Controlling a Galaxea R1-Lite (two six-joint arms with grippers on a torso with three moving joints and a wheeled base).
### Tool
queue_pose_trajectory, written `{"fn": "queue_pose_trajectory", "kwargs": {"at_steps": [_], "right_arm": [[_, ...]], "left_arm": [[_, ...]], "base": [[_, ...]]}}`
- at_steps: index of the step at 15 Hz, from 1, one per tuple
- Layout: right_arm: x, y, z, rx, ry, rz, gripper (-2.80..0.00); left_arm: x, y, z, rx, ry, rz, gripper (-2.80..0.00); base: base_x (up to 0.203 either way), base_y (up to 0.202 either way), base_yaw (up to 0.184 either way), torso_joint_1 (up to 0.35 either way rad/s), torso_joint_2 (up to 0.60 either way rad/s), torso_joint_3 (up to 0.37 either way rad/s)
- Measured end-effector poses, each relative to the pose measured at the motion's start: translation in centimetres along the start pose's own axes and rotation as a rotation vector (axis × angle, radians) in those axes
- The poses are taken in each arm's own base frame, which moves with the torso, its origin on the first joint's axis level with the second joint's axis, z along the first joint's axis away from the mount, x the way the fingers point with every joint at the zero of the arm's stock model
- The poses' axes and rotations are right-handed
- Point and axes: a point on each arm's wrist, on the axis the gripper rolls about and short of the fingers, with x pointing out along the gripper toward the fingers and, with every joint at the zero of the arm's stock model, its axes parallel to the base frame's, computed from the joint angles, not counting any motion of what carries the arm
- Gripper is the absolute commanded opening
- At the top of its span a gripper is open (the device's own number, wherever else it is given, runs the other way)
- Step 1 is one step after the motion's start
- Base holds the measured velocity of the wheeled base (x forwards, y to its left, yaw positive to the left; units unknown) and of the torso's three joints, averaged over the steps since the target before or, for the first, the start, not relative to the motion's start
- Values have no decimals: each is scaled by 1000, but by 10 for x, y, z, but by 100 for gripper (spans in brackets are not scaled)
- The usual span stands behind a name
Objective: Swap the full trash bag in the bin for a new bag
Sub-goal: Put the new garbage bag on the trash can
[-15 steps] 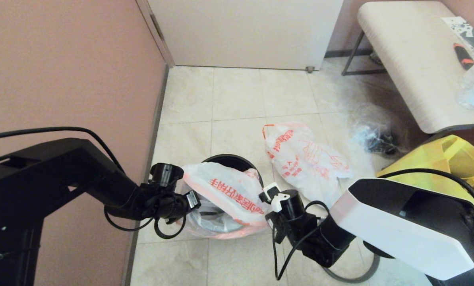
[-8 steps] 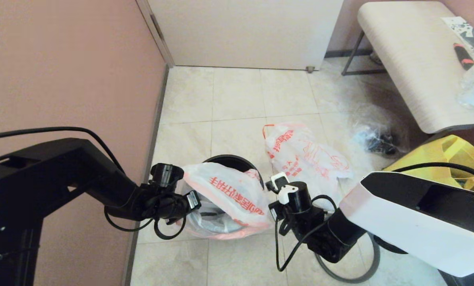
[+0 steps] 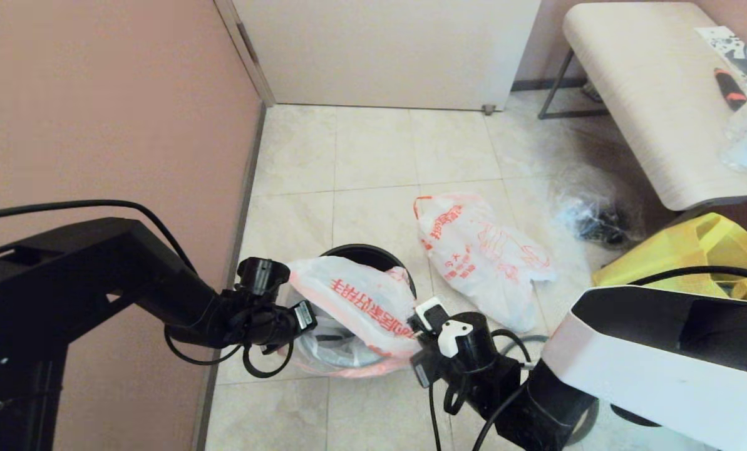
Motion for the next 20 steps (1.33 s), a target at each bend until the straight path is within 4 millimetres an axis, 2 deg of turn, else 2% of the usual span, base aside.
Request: {"fn": "queue_pose_trajectory", "kwargs": {"at_steps": [6, 13, 16, 20], "right_arm": [[19, 18, -20, -59, -9, 61, -280], [-7, 24, -9, -71, -136, 79, -280], [-19, 30, -15, -92, -107, 107, -280], [-16, 36, -28, -108, -67, 126, -280]], "left_arm": [[0, 0, 0, 0, -1, 1, -280], [0, 0, 0, 0, -2, 0, -280], [0, 0, 0, 0, -1, 0, -280], [0, 0, 0, 0, -2, 0, -280]], "base": [[0, 0, 0, 0, 0, 0], [0, 0, 0, 0, 0, 0], [0, 0, 0, 0, 0, 0], [0, 0, 0, 0, 0, 0]]}}
